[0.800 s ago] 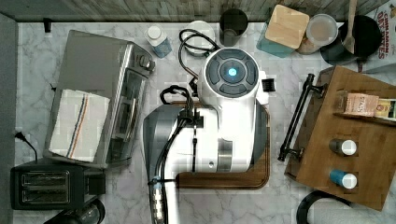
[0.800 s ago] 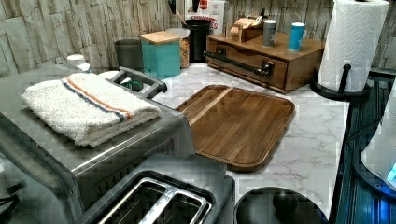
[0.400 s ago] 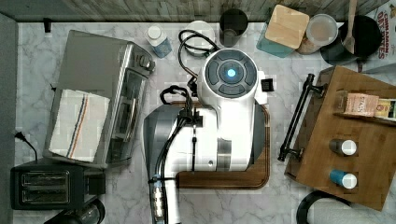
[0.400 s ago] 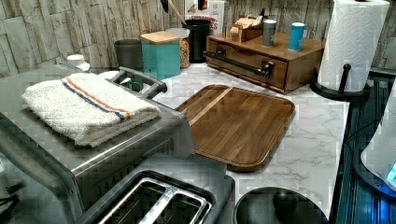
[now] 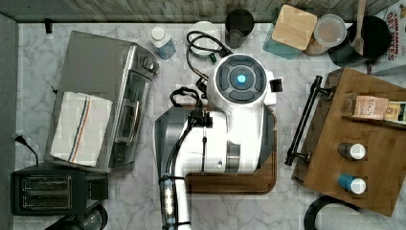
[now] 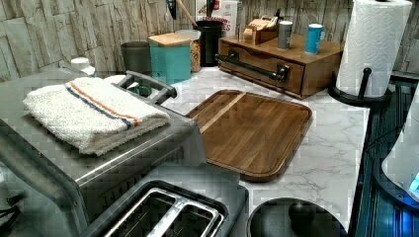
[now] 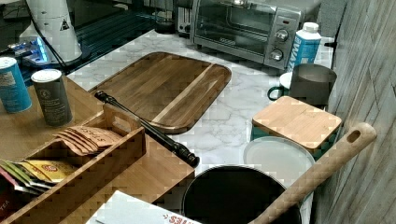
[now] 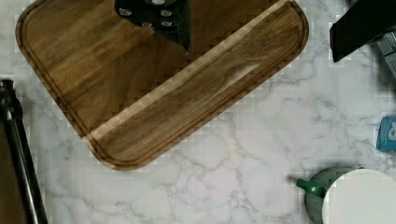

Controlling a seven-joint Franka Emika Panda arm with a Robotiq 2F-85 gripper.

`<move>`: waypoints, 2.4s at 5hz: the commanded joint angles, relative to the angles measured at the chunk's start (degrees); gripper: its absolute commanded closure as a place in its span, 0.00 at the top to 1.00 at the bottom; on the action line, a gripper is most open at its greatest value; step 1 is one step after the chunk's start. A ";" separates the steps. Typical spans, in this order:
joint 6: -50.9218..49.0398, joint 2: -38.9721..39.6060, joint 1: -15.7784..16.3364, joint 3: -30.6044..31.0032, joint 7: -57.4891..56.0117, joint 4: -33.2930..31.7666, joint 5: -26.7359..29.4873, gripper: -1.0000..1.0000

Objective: Open the drawer.

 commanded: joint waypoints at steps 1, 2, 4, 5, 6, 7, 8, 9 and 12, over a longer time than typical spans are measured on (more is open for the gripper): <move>5.98 -0.04 -7.26 -6.98 -20.30 -3.69 -1.20 1.00; 7.24 1.42 -8.21 -8.93 -21.80 -2.78 -3.72 1.00; 11.25 5.27 -8.45 -11.02 -24.73 -1.27 -4.86 1.00; 9.13 8.75 -8.52 -9.76 -25.21 2.17 -9.53 1.00; 14.79 8.43 -8.72 -9.76 -25.03 -1.10 -13.12 1.00; 13.01 9.86 -10.10 -8.07 -21.87 -0.51 -16.82 1.00; 7.05 12.39 -8.09 -10.32 -20.16 1.90 -16.72 1.00; 10.28 12.47 -8.83 -10.64 -20.41 -0.43 -18.20 1.00; 26.44 10.74 -10.03 -13.26 -20.60 -12.45 -13.68 1.00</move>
